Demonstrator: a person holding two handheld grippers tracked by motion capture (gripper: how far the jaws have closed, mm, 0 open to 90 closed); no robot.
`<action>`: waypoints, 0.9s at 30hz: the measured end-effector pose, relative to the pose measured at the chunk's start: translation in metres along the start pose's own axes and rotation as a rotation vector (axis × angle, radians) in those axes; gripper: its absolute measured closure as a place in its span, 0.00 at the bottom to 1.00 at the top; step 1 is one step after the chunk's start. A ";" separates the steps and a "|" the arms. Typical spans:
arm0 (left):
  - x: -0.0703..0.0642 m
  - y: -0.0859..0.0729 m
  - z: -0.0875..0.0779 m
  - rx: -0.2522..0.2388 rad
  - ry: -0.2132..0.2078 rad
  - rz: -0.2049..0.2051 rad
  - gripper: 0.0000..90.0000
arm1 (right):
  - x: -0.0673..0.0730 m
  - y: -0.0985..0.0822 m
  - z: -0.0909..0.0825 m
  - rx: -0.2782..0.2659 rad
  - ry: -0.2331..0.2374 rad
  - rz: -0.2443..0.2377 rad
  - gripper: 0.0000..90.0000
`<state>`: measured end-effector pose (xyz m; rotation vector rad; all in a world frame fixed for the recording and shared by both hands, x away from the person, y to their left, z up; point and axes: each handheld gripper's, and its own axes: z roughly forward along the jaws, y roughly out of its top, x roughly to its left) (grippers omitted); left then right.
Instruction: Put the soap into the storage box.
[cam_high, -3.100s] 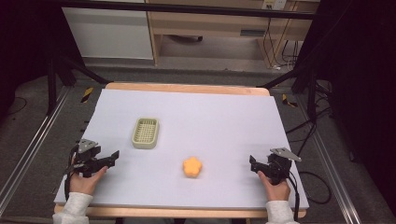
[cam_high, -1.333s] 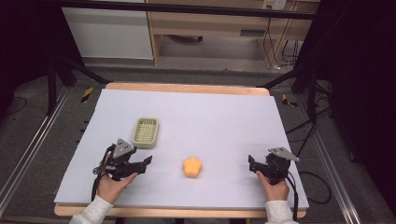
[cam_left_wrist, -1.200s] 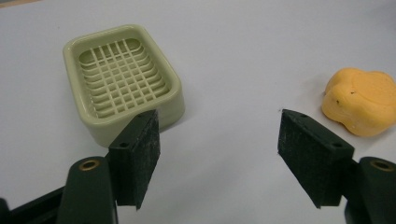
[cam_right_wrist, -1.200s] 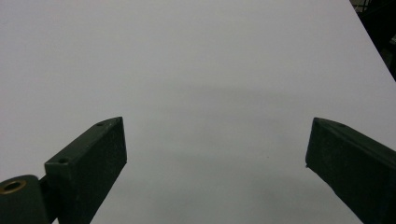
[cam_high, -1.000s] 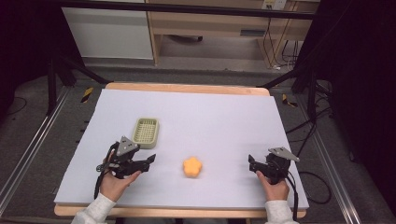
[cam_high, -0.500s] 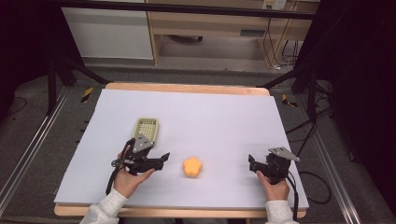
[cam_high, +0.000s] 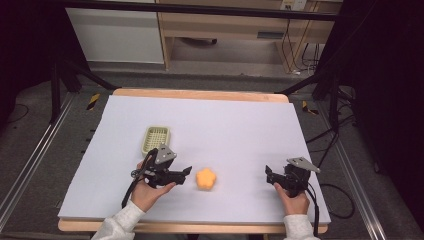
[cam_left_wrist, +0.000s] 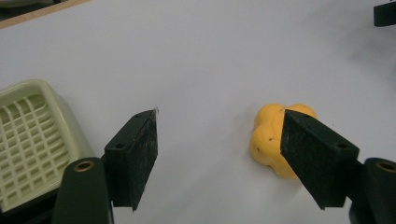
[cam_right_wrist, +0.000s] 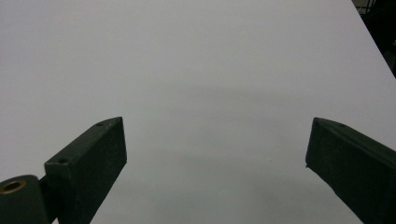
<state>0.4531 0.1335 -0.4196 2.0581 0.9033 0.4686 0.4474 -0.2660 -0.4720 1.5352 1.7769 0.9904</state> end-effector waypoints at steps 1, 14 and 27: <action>-0.001 0.001 0.001 0.004 -0.001 0.006 0.30 | 0.000 0.000 0.000 0.001 -0.001 -0.003 0.06; -0.014 0.007 0.012 0.033 -0.034 0.020 0.29 | 0.001 0.000 0.001 0.005 0.000 -0.011 0.06; -0.026 0.008 0.024 0.073 -0.065 0.044 0.27 | 0.002 0.000 0.002 0.013 0.006 -0.016 0.07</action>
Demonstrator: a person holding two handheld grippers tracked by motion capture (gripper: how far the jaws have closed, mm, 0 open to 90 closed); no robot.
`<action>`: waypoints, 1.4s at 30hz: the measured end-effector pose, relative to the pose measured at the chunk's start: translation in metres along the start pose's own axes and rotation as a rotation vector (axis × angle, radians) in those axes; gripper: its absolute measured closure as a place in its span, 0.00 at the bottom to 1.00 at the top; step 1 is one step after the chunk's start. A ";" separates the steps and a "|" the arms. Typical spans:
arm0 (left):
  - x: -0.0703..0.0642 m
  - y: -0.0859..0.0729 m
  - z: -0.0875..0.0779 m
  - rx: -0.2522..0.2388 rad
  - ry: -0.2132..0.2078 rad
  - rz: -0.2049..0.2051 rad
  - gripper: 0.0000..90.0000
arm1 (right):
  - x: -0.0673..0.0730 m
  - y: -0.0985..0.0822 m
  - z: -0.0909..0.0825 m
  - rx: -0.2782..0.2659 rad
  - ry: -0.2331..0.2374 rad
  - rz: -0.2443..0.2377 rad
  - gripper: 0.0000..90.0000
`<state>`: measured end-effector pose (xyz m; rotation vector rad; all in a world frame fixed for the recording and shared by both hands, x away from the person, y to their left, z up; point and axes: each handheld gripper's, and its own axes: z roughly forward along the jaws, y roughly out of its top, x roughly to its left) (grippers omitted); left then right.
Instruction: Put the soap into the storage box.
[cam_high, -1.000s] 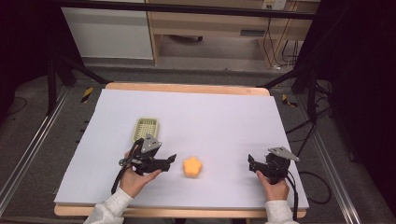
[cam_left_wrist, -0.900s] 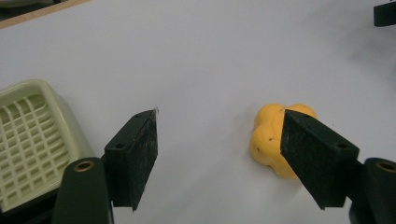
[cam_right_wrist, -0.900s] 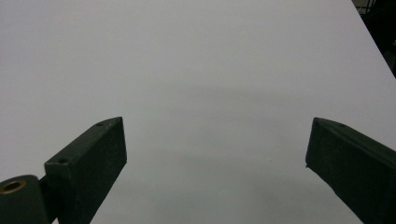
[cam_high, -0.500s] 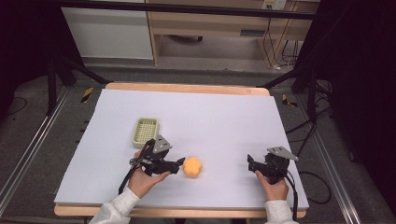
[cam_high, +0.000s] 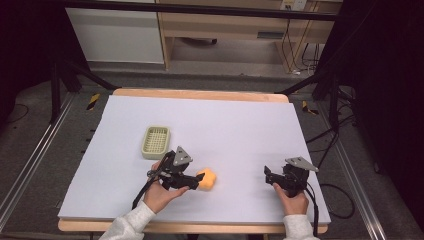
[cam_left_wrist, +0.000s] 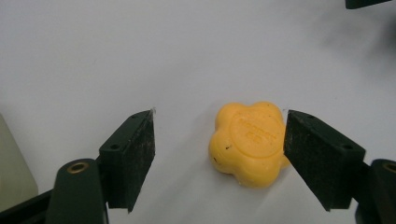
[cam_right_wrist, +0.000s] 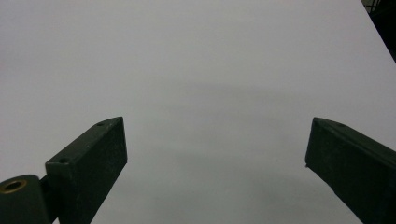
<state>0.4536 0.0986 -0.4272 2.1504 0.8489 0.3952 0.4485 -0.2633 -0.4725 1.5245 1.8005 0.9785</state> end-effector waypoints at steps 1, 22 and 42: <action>-0.001 0.000 0.001 0.001 0.000 -0.002 0.27 | 0.000 0.000 0.000 0.000 0.000 0.000 0.07; -0.013 0.003 0.021 0.061 -0.030 0.032 0.23 | 0.001 0.000 0.001 0.006 0.006 -0.004 0.07; -0.021 0.001 0.033 0.106 -0.052 0.065 0.20 | 0.001 0.000 0.001 0.007 0.012 -0.008 0.07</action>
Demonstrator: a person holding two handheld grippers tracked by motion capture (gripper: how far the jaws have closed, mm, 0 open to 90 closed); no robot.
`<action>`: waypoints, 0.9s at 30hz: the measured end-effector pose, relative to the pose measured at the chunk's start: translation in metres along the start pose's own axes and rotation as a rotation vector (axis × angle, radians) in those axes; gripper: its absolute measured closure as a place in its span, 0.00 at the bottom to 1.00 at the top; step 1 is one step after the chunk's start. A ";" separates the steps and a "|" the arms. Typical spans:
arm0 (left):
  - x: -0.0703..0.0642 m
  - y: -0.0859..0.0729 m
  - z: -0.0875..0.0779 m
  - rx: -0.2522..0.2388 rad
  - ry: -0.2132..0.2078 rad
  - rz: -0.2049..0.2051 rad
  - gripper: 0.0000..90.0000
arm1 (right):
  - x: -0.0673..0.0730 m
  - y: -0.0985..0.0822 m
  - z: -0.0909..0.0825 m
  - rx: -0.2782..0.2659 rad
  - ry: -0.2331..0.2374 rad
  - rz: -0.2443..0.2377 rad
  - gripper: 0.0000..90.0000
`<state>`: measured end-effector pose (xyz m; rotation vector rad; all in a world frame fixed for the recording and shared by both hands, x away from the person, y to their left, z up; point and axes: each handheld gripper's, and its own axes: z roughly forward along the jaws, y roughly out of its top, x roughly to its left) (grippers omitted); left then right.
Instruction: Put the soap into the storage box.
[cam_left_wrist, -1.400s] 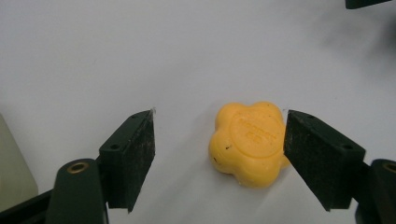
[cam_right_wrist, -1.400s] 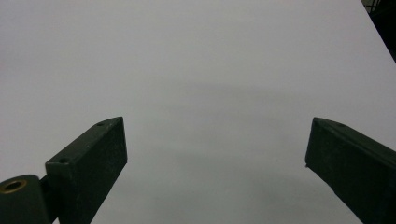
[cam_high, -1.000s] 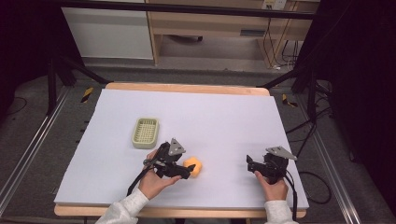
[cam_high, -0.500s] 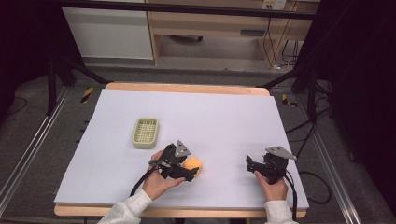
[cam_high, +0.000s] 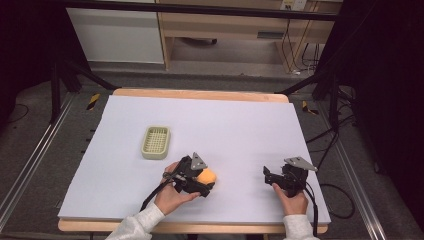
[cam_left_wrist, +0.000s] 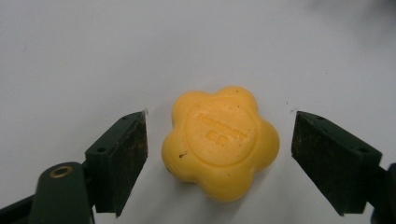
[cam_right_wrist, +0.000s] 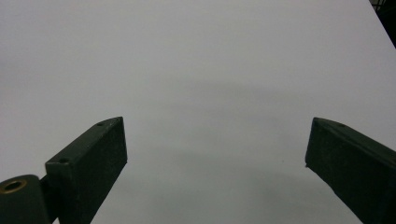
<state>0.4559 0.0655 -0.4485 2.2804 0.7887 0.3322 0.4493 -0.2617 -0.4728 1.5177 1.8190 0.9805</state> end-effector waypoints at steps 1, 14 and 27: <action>0.000 0.000 0.000 0.000 0.000 0.000 0.20 | 0.000 0.000 0.000 0.000 0.000 0.000 0.07; -0.002 0.000 0.009 0.026 -0.011 0.011 0.20 | 0.000 0.000 0.001 0.002 0.003 0.000 0.07; -0.002 -0.001 0.017 0.057 -0.004 0.020 0.24 | 0.000 0.000 0.001 0.004 0.005 0.003 0.07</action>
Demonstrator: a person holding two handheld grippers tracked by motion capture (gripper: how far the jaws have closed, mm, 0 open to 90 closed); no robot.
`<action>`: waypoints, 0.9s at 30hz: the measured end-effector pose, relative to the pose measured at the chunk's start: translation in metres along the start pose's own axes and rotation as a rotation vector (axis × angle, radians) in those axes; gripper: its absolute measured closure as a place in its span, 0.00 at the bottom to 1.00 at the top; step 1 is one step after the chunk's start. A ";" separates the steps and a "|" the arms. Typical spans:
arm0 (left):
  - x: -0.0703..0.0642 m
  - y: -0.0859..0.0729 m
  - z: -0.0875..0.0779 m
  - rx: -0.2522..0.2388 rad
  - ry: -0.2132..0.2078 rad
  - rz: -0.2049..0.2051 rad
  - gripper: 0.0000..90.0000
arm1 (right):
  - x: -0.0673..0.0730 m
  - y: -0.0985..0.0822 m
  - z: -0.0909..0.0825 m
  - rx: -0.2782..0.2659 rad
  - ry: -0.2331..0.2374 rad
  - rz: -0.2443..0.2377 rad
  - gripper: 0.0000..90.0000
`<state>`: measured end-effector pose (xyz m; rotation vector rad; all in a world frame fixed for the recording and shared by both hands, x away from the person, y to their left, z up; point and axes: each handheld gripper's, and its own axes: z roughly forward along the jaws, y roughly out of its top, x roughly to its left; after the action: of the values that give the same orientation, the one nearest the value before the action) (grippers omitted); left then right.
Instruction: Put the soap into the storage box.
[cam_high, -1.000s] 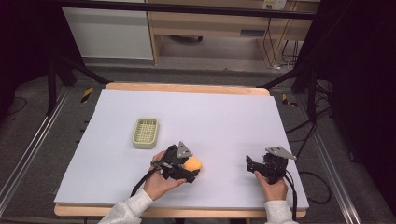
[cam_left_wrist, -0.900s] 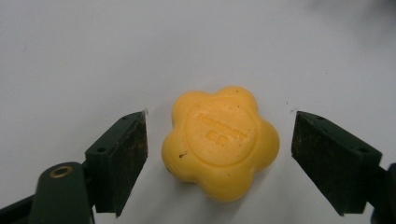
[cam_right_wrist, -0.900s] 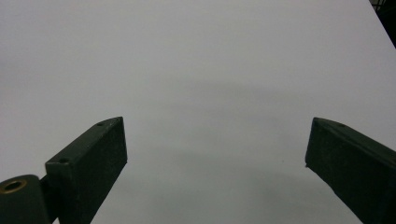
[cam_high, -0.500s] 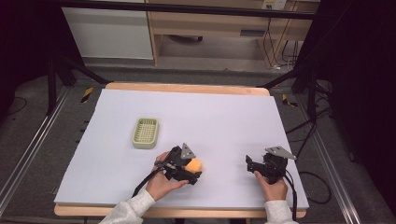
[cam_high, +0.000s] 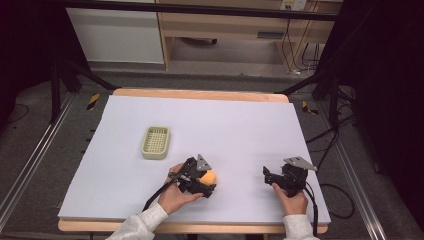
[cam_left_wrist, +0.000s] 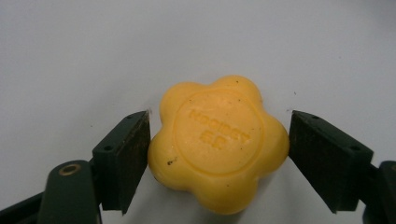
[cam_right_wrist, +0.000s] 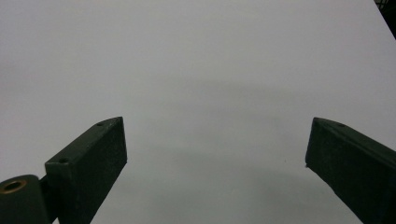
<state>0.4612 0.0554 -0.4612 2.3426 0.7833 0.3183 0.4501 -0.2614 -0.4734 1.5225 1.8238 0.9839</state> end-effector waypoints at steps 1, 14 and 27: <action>0.000 0.000 0.000 0.005 0.000 0.001 0.24 | 0.000 0.000 0.000 0.000 0.000 0.000 0.07; -0.001 -0.001 0.006 0.009 0.014 -0.007 0.27 | 0.000 0.000 -0.001 -0.004 0.000 0.003 0.07; -0.002 0.000 0.006 0.016 0.023 -0.009 0.28 | 0.000 0.001 -0.001 -0.002 0.000 0.000 0.07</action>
<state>0.4618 0.0517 -0.4657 2.3531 0.8103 0.3364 0.4499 -0.2615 -0.4725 1.5219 1.8219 0.9854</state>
